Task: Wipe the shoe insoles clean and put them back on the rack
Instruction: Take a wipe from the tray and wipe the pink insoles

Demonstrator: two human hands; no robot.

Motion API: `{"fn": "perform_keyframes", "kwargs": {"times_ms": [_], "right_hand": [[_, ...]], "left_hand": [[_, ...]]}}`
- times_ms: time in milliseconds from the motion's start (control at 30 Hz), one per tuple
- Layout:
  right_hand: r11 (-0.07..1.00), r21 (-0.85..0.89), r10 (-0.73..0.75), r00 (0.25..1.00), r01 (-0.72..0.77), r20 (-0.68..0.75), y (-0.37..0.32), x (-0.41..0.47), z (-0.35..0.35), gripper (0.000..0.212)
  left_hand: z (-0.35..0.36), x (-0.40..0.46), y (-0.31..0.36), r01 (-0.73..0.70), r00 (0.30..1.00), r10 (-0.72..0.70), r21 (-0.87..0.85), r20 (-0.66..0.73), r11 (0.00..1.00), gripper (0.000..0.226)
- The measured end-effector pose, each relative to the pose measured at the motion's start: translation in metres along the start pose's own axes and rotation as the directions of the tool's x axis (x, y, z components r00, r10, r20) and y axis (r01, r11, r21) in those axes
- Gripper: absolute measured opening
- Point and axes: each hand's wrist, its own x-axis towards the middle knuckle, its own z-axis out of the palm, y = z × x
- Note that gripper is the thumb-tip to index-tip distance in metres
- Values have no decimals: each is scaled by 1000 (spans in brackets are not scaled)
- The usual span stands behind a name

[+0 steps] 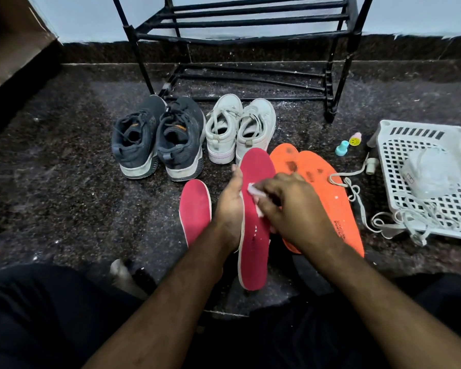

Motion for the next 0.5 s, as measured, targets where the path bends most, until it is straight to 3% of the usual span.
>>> {"fn": "perform_keyframes", "kwargs": {"times_ms": [100,233,300,400,500], "right_hand": [[998,-63,-5,999,7,43,7,-3,-10,21],[986,-130,84,985,-104,-149,22,9,-22,18],[990,-90,89,980,-107,-180,16,13,-18,15],[1000,-26,1,999,-2,-44,1,6,-8,16],[996,-86,-23,994,32,109,4,0,-10,21]], "left_hand": [[0,1,0,2,1000,-2,84,-3,997,85],[13,-6,-5,78,997,-82,189,11,979,78],[15,-6,-6,76,997,-76,156,-2,985,75],[6,-1,-2,-13,1000,14,62,-18,998,78],[-4,3,1,-14,1000,15,68,-15,998,91]]}}
